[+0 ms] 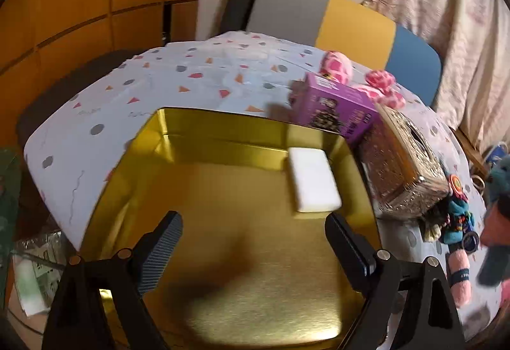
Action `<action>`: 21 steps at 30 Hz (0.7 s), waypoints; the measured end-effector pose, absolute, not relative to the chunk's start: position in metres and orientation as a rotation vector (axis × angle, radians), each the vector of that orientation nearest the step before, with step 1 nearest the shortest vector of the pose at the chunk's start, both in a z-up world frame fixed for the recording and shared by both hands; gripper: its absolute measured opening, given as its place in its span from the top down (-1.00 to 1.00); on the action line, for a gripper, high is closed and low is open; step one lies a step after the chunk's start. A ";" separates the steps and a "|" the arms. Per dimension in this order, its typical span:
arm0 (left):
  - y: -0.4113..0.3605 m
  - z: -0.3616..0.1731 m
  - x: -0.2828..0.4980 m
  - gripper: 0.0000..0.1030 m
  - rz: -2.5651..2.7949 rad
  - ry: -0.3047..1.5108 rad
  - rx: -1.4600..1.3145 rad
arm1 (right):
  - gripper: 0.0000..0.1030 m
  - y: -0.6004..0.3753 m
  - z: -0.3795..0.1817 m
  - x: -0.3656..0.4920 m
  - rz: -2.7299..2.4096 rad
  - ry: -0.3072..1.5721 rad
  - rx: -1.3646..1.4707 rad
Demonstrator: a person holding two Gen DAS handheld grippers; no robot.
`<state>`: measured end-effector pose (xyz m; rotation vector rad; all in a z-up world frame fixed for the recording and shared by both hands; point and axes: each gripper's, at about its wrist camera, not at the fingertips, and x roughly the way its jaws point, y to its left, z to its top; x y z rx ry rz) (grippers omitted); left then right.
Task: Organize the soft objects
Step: 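Carry the blue plush doll into the gold tray and open the right tool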
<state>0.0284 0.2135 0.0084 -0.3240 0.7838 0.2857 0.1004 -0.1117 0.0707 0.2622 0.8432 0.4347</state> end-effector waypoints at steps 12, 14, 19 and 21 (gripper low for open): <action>0.252 0.010 0.005 -0.80 0.355 0.748 -0.378 | 0.41 0.059 0.009 0.130 0.668 1.126 0.245; 0.254 0.008 0.003 -0.81 0.358 0.751 -0.376 | 0.38 0.070 -0.004 0.132 0.628 1.133 0.186; 0.252 0.003 0.003 -0.88 0.356 0.763 -0.366 | 0.31 0.076 -0.021 0.132 0.556 1.135 0.098; 0.251 0.001 0.004 -0.90 0.357 0.768 -0.356 | 0.21 0.074 -0.022 0.132 0.547 1.129 0.081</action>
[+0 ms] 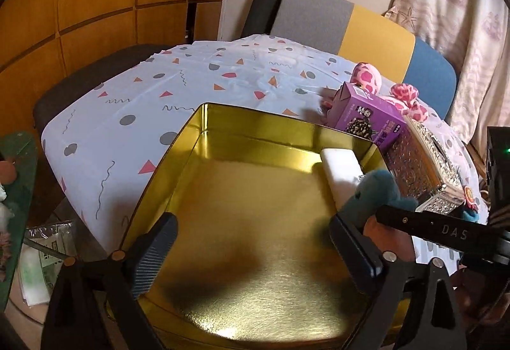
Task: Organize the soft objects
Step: 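Carry the blue plush doll into the gold tray and open the right tool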
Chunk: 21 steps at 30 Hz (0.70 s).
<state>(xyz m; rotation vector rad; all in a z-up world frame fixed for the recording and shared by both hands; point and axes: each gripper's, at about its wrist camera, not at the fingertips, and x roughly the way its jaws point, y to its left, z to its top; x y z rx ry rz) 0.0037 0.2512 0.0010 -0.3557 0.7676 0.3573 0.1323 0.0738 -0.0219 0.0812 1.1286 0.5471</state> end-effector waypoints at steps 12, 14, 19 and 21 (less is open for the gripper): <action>0.223 0.016 0.007 -0.95 0.308 0.736 -0.254 | 0.07 0.046 0.010 0.110 0.466 0.948 0.019; 0.218 0.019 0.007 -0.95 0.293 0.734 -0.246 | 0.06 0.036 0.015 0.106 0.435 0.921 0.014; 0.202 0.025 0.007 -0.95 0.255 0.728 -0.214 | 0.05 0.006 0.024 0.100 0.355 0.863 0.007; 0.194 0.028 0.008 -0.95 0.239 0.725 -0.198 | 0.05 -0.005 0.025 0.098 0.324 0.849 0.009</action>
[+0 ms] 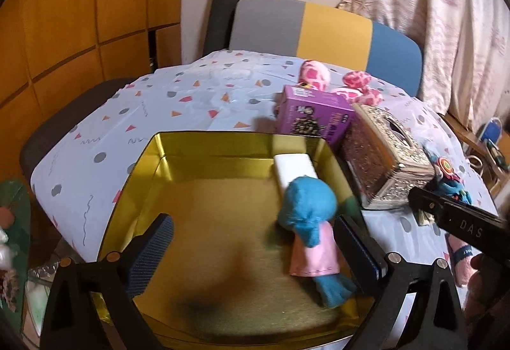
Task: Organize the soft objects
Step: 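Carry the blue plush doll into the gold tray and open the right tool, then grasp the black beaded hair braid with the left tool while the right tool reaches the tape roll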
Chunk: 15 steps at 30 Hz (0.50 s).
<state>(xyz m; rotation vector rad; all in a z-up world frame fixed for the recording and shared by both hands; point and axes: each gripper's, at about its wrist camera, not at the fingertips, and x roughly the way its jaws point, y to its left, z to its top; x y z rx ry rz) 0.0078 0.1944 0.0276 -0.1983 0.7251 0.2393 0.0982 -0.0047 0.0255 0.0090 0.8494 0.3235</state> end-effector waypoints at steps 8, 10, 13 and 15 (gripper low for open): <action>0.166 0.034 0.010 -0.95 0.193 0.716 -0.132 | 0.05 -0.049 0.032 0.094 0.215 0.793 -0.006; 0.158 0.034 0.011 -0.95 0.174 0.721 -0.119 | 0.05 -0.060 0.032 0.095 0.194 0.787 -0.004; 0.147 0.036 0.012 -0.95 0.156 0.720 -0.091 | 0.05 -0.080 0.033 0.096 0.157 0.780 0.008; 0.140 0.037 0.013 -0.95 0.134 0.721 -0.085 | 0.05 -0.095 0.034 0.097 0.127 0.777 0.023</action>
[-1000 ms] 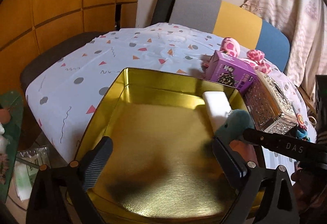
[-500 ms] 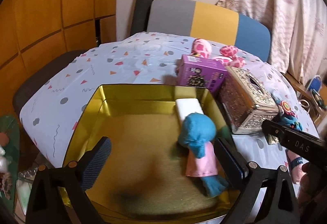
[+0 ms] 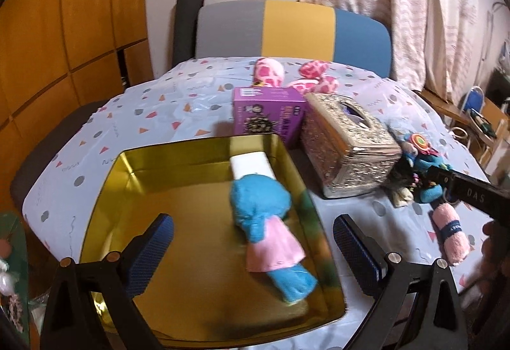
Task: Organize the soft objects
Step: 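Grasp the black beaded hair braid with the left tool while the right tool reaches the tape roll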
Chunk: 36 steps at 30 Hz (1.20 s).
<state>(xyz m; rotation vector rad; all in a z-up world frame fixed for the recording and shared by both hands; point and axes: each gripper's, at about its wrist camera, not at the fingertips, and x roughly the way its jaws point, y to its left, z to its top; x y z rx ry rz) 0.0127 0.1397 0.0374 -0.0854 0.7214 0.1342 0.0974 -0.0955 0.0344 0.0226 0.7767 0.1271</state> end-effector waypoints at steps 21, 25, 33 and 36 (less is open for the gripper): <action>0.073 0.030 0.040 -0.95 -0.071 0.806 -0.044 | -0.24 -0.293 0.038 0.098 -0.291 0.650 0.389; 0.053 0.021 0.050 -0.94 -0.126 0.844 -0.013 | -0.26 -0.313 0.032 0.094 -0.308 0.659 0.509; 0.005 0.005 0.063 -0.59 -0.244 0.890 0.057 | -0.26 -0.314 0.027 0.095 -0.272 0.682 0.548; -0.018 0.006 0.069 -0.26 -0.306 0.866 0.140 | -0.26 -0.313 0.026 0.096 -0.259 0.689 0.552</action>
